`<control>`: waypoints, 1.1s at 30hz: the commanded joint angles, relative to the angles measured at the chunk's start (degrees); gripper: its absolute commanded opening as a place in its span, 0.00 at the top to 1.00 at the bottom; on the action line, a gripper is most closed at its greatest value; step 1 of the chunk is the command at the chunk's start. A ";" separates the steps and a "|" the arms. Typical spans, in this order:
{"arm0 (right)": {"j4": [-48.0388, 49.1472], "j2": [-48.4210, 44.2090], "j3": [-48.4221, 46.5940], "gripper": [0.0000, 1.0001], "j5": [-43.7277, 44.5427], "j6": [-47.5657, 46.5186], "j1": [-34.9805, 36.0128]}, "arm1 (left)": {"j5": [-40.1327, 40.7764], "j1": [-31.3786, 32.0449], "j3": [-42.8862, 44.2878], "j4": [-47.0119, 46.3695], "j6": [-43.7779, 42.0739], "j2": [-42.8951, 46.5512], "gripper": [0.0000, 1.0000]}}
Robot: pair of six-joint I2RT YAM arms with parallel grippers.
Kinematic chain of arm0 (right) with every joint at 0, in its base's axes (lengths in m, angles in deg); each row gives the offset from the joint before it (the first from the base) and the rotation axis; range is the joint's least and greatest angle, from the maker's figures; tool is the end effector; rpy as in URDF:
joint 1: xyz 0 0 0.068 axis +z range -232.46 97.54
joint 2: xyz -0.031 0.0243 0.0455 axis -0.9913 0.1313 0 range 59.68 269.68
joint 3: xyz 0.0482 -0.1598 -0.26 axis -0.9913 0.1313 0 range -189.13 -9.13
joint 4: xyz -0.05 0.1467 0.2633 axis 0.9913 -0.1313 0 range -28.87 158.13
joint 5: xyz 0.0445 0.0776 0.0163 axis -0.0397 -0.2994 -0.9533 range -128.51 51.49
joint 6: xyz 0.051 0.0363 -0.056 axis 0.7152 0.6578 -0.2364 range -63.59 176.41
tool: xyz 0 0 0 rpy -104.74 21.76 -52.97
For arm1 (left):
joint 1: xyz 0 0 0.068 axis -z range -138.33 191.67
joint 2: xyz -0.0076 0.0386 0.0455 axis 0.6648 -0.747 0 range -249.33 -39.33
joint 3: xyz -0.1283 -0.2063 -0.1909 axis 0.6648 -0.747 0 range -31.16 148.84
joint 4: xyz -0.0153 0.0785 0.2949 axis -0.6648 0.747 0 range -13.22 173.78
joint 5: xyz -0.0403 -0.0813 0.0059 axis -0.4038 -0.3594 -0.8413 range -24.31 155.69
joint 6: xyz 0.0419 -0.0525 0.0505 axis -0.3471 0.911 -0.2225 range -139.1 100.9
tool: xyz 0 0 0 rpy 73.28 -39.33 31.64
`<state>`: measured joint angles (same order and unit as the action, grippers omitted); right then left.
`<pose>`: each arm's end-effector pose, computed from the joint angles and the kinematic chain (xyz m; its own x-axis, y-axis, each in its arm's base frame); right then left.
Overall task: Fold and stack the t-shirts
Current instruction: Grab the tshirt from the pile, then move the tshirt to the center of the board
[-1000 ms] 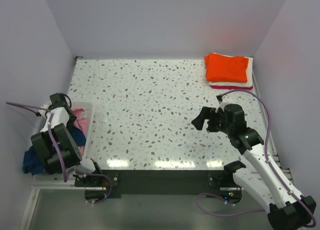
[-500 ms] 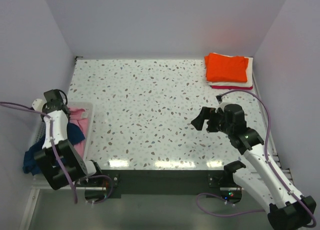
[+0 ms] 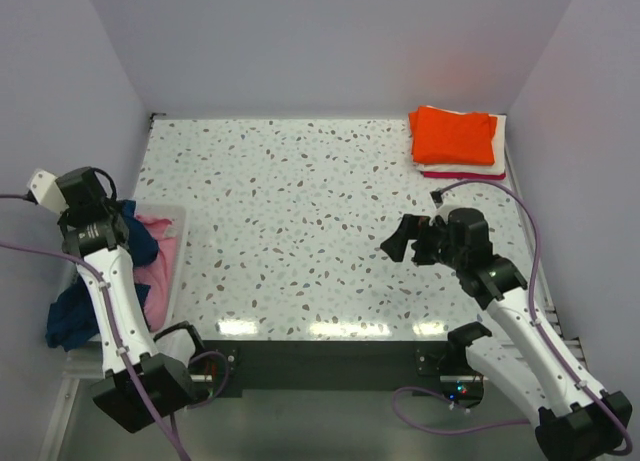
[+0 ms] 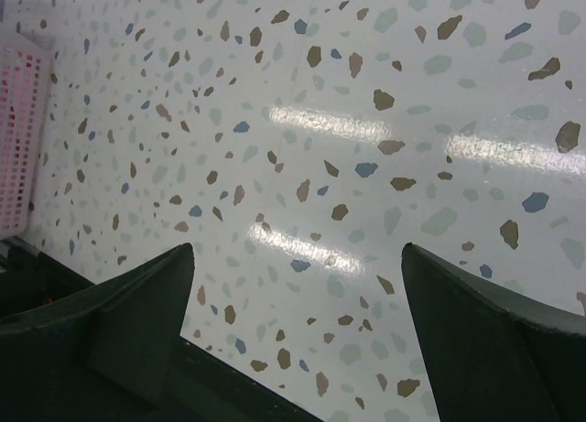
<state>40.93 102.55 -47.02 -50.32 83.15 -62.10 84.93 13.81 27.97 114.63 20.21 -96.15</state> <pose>0.1996 0.0902 0.2753 -0.6722 0.2203 -0.7068 -0.2244 0.8491 0.4781 0.2193 0.1433 0.3540 0.0321 -0.6595 -0.7510 -0.8503 0.3769 -0.3674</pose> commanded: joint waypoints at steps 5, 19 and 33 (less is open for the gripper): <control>2.42 2.04 -1.13 0.01 -2.34 -1.34 0.12 | -6.32 5.17 11.96 -3.30 -2.22 1.45 1.00; 3.12 2.65 -2.36 0.01 -1.81 -2.22 0.12 | -13.00 22.30 35.87 -5.59 -3.45 -8.92 1.00; 1.72 2.13 -4.74 0.01 0.74 -2.48 0.12 | -10.90 48.39 47.65 -8.23 -9.16 -18.85 1.00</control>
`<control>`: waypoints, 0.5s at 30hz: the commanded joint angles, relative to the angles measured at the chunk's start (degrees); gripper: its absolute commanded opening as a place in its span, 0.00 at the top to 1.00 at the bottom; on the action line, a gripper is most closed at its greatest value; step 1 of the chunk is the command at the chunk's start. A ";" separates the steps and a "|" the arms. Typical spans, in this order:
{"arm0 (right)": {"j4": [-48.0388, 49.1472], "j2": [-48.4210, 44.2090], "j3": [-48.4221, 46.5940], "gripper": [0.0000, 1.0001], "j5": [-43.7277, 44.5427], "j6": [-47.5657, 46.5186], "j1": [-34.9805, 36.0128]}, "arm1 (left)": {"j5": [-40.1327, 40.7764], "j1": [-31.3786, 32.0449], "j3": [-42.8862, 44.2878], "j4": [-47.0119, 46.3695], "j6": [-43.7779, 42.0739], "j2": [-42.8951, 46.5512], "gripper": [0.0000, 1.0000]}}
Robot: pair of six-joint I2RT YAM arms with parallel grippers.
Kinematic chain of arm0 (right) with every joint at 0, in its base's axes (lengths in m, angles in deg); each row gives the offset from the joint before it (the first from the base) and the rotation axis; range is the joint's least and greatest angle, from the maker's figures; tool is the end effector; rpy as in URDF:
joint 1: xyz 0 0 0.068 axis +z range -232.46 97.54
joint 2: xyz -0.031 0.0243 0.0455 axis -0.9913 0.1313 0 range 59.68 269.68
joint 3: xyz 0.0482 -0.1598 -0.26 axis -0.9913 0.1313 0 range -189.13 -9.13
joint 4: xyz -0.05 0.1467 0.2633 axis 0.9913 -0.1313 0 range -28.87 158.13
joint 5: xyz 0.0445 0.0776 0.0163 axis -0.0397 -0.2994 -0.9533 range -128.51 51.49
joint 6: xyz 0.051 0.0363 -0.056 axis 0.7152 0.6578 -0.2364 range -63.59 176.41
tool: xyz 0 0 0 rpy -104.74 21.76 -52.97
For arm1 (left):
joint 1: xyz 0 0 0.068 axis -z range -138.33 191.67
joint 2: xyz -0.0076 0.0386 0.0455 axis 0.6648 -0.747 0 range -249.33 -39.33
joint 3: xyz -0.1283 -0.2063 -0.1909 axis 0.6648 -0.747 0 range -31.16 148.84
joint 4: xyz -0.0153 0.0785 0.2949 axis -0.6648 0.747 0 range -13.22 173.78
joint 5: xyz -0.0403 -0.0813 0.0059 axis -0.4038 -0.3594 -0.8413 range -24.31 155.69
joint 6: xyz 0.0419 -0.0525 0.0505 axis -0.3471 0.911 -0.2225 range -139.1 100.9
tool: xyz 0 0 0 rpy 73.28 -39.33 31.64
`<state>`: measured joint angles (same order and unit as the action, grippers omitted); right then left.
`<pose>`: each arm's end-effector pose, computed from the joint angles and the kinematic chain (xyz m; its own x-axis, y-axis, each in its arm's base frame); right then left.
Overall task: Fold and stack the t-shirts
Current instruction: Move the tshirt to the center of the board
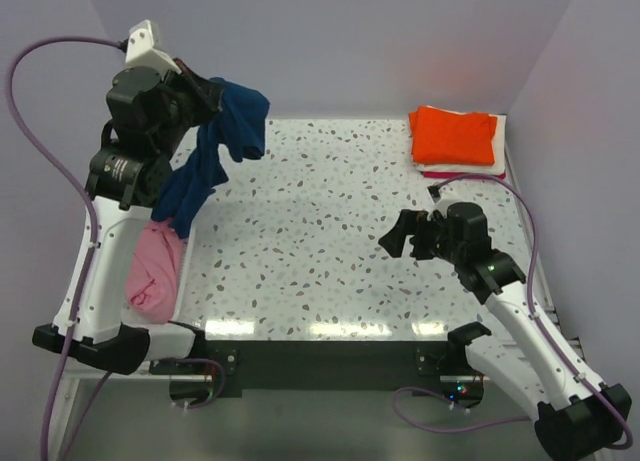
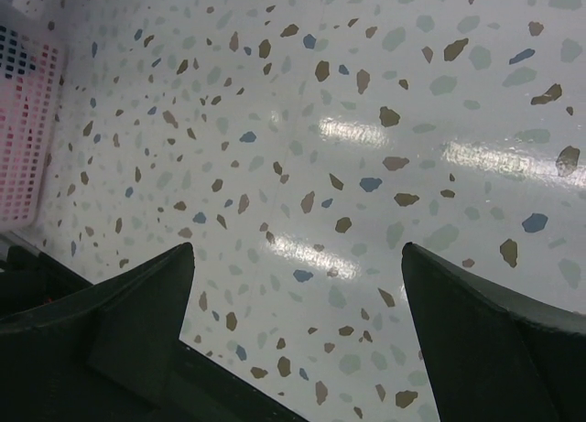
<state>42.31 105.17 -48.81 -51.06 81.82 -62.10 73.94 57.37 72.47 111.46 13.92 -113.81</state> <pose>0.2093 0.0948 0.2822 -0.6643 0.2002 -0.7202 -0.2524 0.8468 0.4682 0.3022 -0.0740 0.5841 -0.1487 -0.5184 -0.8421 0.0588 0.8454 -0.5308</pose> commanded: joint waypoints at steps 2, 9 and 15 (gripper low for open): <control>0.07 -0.85 -3.12 0.01 2.53 -1.15 0.12 | 1.06 8.27 3.59 -5.15 -3.66 -2.51 1.00; -0.37 -1.55 -3.21 0.01 5.52 0.08 0.12 | 5.63 21.90 -3.78 -9.80 -2.69 -8.48 1.00; -1.95 -1.46 -2.77 0.01 11.32 1.22 0.12 | -1.12 26.48 -10.73 -16.47 -0.15 -18.23 1.00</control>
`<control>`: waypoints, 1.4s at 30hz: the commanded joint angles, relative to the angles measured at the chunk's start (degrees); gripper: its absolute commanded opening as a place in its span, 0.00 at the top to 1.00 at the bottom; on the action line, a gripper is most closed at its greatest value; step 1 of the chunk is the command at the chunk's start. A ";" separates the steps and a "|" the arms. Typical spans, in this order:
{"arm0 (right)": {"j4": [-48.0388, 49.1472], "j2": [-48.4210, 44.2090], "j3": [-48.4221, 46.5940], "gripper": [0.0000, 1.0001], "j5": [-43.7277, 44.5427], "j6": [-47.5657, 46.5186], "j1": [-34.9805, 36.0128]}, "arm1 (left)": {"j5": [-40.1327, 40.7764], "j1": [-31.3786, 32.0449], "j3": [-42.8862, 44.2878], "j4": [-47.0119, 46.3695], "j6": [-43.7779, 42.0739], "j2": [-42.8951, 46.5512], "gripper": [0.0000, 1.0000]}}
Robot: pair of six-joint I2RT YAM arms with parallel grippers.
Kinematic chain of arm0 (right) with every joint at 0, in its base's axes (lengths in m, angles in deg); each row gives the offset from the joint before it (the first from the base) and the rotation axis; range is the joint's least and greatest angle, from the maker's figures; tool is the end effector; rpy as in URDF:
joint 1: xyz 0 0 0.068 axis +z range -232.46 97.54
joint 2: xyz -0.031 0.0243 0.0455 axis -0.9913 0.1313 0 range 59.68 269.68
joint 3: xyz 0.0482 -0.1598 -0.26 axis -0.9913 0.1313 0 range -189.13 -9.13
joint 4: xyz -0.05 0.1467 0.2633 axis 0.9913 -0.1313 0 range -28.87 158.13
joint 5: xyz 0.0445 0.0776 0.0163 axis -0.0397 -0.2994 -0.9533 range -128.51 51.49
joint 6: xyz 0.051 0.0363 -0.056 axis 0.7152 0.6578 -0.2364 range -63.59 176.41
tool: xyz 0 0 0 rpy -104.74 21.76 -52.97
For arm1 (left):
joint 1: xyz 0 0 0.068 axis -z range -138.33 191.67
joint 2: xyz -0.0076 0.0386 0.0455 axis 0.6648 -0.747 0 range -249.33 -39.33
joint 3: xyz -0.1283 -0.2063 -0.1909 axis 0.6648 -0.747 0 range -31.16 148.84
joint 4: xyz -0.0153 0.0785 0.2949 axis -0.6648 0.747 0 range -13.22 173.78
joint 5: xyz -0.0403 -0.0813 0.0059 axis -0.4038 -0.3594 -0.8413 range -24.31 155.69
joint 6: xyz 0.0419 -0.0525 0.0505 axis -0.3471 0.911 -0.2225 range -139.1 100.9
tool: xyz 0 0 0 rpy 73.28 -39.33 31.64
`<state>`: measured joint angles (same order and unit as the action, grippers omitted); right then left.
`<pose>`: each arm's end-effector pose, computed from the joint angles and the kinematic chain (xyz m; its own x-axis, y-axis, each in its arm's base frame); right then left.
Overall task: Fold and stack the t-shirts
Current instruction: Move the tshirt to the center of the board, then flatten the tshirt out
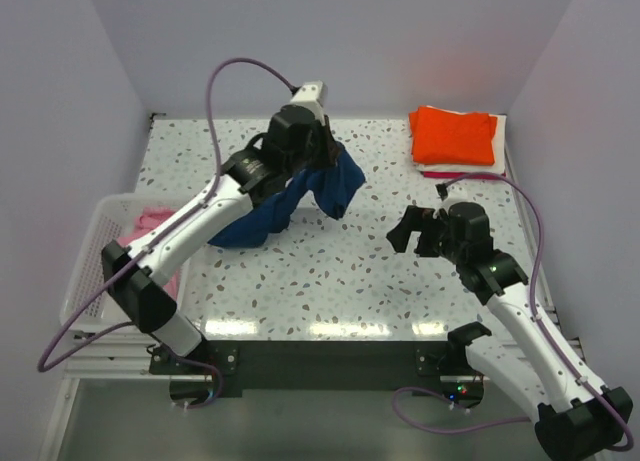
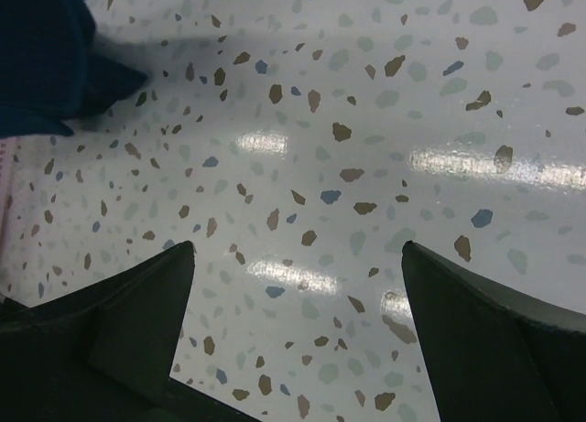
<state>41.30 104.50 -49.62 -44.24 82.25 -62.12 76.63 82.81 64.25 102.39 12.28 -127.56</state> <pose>0.2108 0.0861 0.2876 -0.6224 0.2318 -0.7476 -0.1718 0.8914 0.4194 0.3339 -0.2732 0.4644 -0.4689 -0.2692 -0.8412 0.3119 0.8406 -0.4428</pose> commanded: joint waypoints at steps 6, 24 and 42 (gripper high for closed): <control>0.72 2.02 -0.73 0.01 5.56 2.36 0.14 | -12.27 1.83 -1.28 -8.38 1.58 -16.18 0.78; 16.71 22.23 3.58 0.05 5.56 5.53 2.16 | 3.66 -8.27 -49.61 -2.84 10.72 14.22 0.51; 19.89 36.91 -7.31 0.26 19.35 7.64 15.52 | 2.06 -7.75 -58.94 -7.41 13.01 12.03 0.48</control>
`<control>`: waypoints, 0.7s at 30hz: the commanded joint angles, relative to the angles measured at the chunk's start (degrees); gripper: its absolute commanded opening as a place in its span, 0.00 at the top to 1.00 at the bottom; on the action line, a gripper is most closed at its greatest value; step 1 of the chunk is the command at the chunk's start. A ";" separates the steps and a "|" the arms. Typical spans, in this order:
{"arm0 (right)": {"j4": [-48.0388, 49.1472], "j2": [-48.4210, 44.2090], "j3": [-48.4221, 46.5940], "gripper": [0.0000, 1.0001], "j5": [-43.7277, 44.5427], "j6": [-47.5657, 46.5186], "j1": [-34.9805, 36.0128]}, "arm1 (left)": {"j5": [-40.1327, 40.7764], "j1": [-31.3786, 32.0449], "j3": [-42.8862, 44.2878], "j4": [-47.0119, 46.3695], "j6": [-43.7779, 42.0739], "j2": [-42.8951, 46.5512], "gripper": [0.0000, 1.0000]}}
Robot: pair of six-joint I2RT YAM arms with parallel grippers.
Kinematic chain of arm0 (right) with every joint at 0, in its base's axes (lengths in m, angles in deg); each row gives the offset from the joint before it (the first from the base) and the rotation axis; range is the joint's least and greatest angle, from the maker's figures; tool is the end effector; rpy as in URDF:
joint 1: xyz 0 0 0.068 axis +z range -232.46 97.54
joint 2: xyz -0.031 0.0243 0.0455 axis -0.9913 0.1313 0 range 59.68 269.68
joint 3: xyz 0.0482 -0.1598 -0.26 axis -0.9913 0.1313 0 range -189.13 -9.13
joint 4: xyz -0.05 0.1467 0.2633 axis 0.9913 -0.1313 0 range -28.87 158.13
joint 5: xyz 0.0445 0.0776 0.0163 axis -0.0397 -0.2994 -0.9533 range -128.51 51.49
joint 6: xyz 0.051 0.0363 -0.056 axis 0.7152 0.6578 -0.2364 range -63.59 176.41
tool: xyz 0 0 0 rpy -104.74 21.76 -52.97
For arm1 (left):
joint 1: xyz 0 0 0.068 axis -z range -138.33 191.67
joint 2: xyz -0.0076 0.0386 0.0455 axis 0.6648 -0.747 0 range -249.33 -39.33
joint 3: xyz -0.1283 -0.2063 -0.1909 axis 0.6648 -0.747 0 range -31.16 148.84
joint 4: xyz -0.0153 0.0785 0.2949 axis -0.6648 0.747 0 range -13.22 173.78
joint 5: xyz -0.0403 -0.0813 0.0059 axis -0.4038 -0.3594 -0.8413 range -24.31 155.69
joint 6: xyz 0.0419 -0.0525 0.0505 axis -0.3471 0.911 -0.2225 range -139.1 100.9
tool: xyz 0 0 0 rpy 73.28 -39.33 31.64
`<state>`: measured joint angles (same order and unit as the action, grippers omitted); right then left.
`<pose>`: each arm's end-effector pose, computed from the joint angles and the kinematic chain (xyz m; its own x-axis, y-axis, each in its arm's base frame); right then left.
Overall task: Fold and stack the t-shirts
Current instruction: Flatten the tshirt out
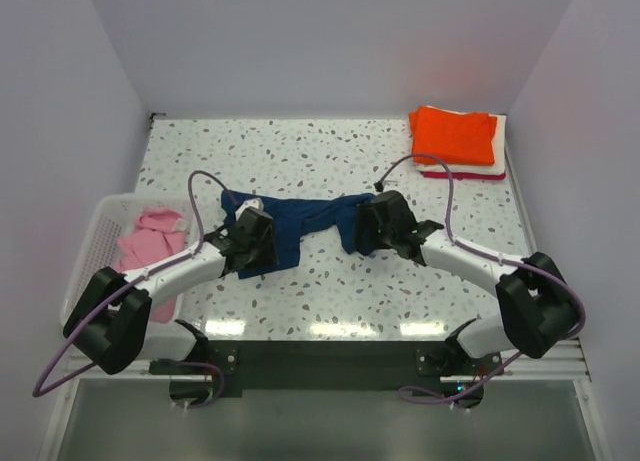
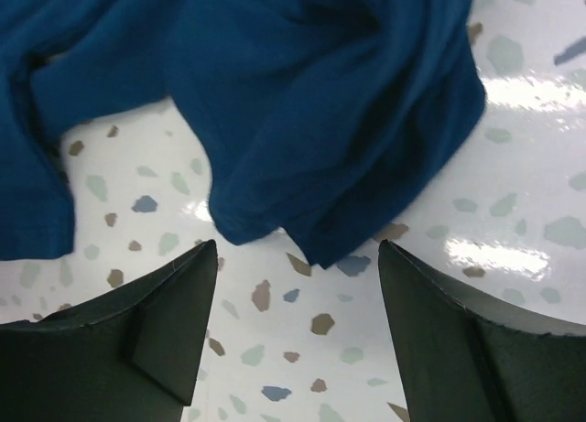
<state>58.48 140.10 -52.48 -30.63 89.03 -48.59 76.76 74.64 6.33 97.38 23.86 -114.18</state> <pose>0.2875 0.1809 0.1758 -0.7647 0.1299 -0.6312 -0.0733 0.9556 0.2854 0.2485 -0.1444 0.1511 -0.8261 -0.2613 -0.4992 -0.1562 0.9575 -0.2425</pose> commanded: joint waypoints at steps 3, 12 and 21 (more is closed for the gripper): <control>2.18 3.24 -6.04 0.27 8.89 0.95 3.57 | 3.25 1.30 -1.37 -3.37 1.69 -3.11 0.46; 0.78 11.77 -11.75 0.28 13.74 1.30 3.93 | 8.09 2.98 -1.64 -2.67 3.97 -5.57 0.54; -3.44 12.31 -13.25 0.64 17.69 1.48 3.75 | 10.46 2.98 1.08 1.62 3.71 -5.14 1.00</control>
<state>56.82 154.04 -63.01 -17.88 89.86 -44.81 85.04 77.44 5.72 96.05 26.92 -119.47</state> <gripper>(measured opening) 0.408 0.022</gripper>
